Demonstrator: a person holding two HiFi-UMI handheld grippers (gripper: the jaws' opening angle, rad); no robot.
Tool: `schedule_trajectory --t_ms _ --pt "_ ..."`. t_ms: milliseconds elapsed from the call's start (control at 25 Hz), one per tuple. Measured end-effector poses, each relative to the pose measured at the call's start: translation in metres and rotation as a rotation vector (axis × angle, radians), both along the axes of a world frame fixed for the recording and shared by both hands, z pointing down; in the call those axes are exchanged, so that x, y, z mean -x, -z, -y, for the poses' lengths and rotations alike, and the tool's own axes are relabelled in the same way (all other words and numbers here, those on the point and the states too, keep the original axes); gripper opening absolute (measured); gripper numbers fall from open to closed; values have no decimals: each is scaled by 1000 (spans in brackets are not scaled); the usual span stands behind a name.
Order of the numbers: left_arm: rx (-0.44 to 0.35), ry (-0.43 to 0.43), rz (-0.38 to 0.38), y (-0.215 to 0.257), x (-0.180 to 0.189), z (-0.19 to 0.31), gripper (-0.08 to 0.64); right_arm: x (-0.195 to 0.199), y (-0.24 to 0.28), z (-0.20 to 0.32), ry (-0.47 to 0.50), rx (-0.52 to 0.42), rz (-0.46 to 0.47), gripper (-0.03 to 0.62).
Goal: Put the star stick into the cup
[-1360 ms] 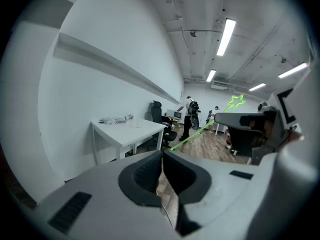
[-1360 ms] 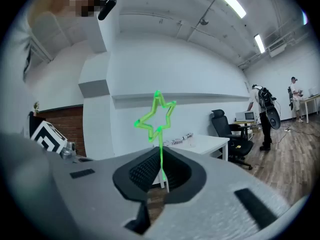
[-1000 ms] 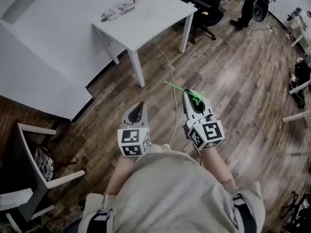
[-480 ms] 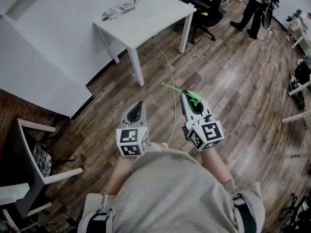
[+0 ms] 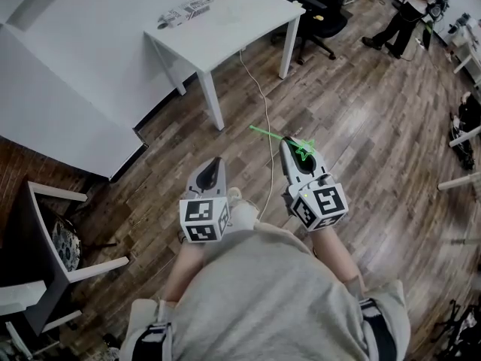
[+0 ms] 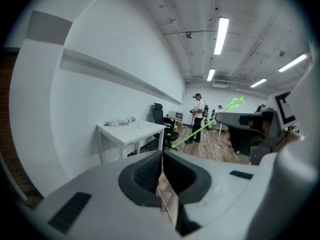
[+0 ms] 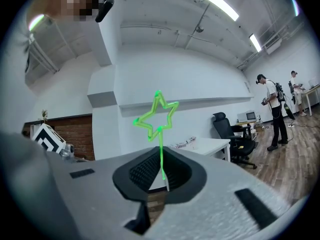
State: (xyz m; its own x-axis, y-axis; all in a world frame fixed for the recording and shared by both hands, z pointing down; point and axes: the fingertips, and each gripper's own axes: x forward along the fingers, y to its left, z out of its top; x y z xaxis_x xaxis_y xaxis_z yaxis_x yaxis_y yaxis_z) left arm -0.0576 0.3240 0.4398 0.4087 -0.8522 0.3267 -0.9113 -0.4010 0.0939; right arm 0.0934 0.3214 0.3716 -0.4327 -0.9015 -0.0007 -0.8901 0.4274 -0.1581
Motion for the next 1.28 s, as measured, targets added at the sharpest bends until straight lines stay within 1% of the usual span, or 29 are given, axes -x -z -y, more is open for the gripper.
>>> schedule_trajectory --t_ms 240,520,800,960,1280 --pt "4 0 -8 -4 0 21 9 0 -6 23 0 15 -4 11" --pt "20 5 -19 -13 3 64 9 5 -13 69 6 27 -20 11" --pt "36 -15 -30 -19 -4 125 9 7 -12 132 9 34 -31 11" --pt "27 -38 -19 -18 -10 164 9 5 -12 172 -1 34 -37 11" --pt "28 -61 -19 -11 -6 243 9 14 -3 248 -14 35 -38 11"
